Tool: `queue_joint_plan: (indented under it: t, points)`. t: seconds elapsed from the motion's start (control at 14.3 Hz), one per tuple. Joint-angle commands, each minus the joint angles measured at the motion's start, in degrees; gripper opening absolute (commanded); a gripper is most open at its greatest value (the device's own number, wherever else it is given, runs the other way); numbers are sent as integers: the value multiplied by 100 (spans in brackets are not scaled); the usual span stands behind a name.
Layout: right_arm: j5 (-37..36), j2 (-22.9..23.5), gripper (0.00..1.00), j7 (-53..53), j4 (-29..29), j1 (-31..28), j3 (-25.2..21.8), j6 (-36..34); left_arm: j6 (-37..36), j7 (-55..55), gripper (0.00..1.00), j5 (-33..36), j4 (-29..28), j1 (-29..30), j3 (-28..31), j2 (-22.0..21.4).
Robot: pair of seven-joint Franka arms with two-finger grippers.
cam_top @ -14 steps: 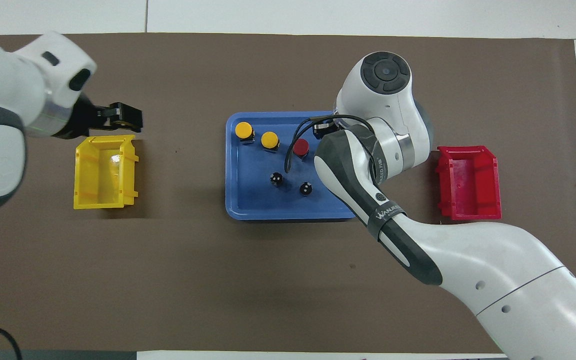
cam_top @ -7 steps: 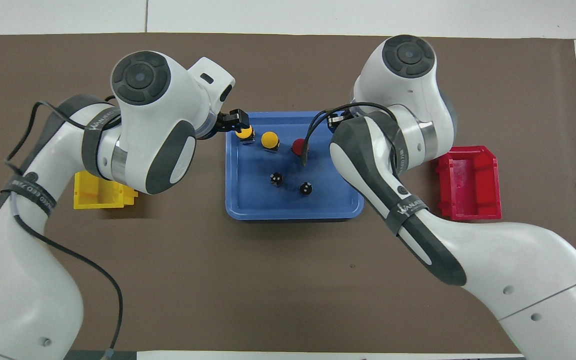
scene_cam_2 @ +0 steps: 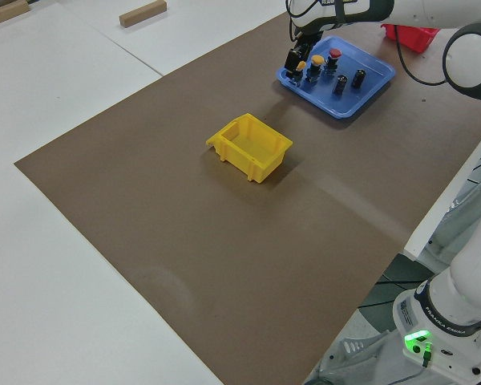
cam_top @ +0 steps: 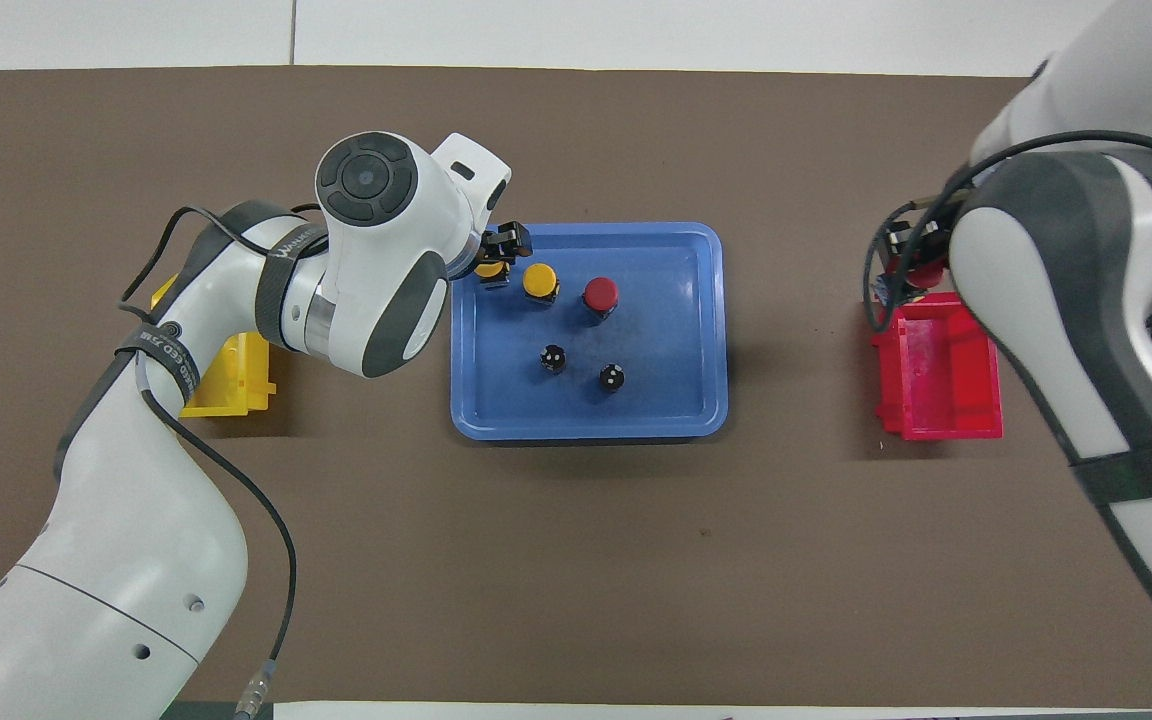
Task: Sort red and yellow buttons by color
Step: 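Carry the red button into the red bin while the left gripper grasps a yellow button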
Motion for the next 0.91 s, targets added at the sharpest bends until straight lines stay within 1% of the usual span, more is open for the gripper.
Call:
queue_joint_plan:
  t: [0.0, 0.14, 0.21, 0.35, 0.42, 0.49, 0.56, 0.63, 0.7, 0.84]
  points:
    - [97, -392, 15, -91, -987, -317, 63, 425, 61, -226, 1, 40, 94, -96, 91, 78]
    - [97, -567, 15, -108, -1444, -433, 63, 680, -26, -393, 1, 39, 138, -104, 91, 78]
    - [97, -664, 15, -117, -1673, -512, 63, 785, -349, -402, 1, 31, 313, -122, 91, 95]
    - [88, -796, 15, -222, -2060, -626, 63, 1127, -1655, -437, 1, 31, 1451, -148, 91, 279]
    - [97, -840, 15, -231, -2219, -635, 63, 1346, -2149, -429, 1, 31, 1866, -122, 108, 245]
    - [97, -893, 15, -214, -2359, -627, 63, 1514, -2563, -411, 1, 48, 2061, -70, 178, 140]
    - [88, -893, 15, -196, -2396, -627, 63, 1611, -2793, -289, 1, 92, 2063, 18, 213, -43]
    - [88, -902, 15, -187, -2466, -618, 63, 1656, -2891, 121, 1, 118, 1994, 184, 214, -298]
    - [97, -946, 15, -161, -2571, -601, 63, 1700, -2866, 786, 1, 101, 1523, 351, 249, -526]
    - [88, -1095, 15, -178, -2991, -618, 63, 2032, -2805, 1476, 1, 110, 653, 860, 249, -1054]
